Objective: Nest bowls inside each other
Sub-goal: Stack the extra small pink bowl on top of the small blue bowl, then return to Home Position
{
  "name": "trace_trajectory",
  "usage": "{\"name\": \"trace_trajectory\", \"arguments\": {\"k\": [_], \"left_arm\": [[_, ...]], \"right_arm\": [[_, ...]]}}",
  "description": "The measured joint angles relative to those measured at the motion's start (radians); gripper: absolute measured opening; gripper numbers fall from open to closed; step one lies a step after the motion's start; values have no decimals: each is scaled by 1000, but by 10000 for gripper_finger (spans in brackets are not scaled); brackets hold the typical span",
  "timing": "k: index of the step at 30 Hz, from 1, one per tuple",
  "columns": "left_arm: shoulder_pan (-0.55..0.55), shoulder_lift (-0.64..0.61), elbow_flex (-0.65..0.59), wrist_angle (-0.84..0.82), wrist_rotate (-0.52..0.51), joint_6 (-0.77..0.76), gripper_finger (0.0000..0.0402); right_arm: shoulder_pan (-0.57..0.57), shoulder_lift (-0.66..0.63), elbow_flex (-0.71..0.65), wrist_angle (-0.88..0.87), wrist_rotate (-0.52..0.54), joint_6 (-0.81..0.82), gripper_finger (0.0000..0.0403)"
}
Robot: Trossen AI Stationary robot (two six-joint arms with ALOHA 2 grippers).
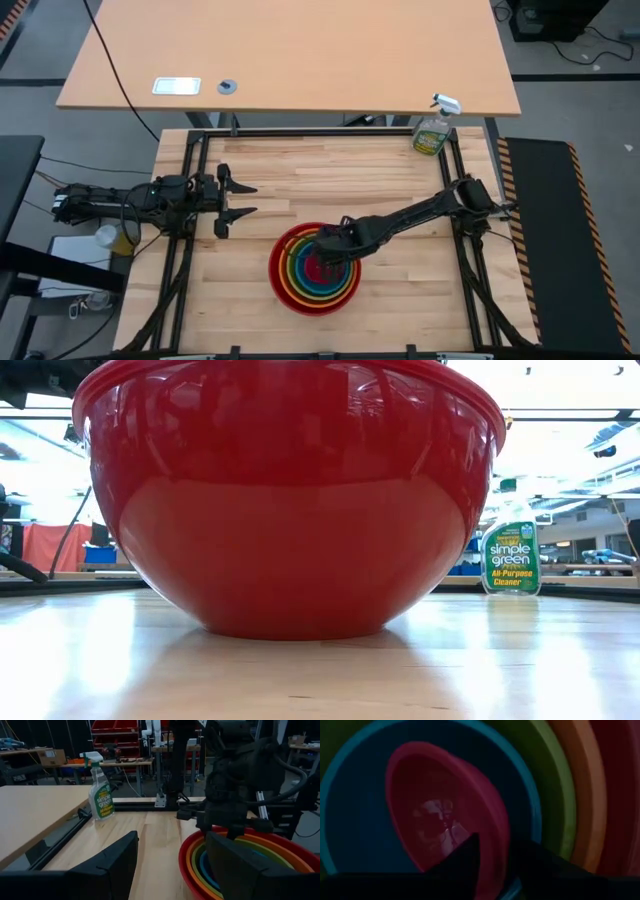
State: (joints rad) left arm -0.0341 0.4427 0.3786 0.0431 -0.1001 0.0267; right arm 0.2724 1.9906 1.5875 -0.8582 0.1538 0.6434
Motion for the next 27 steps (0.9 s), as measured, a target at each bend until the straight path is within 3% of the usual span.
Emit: {"name": "trace_trajectory", "arguments": {"k": [4,14,21,27], "left_arm": [[0,0,0,-4,0,0,238],[0,-1,0,-8,0,0,238],[0,-1,0,-13,0,-6,238],[-1,-1,0,-16,0,-16,238]], "right_arm": [[-8,-34,0,-56,-2,38,163],[10,-191,0,-283,223,137,170],[44,-243,-65,-133,243,91,168],[53,-279,-108,-219,268,111,168]]}}
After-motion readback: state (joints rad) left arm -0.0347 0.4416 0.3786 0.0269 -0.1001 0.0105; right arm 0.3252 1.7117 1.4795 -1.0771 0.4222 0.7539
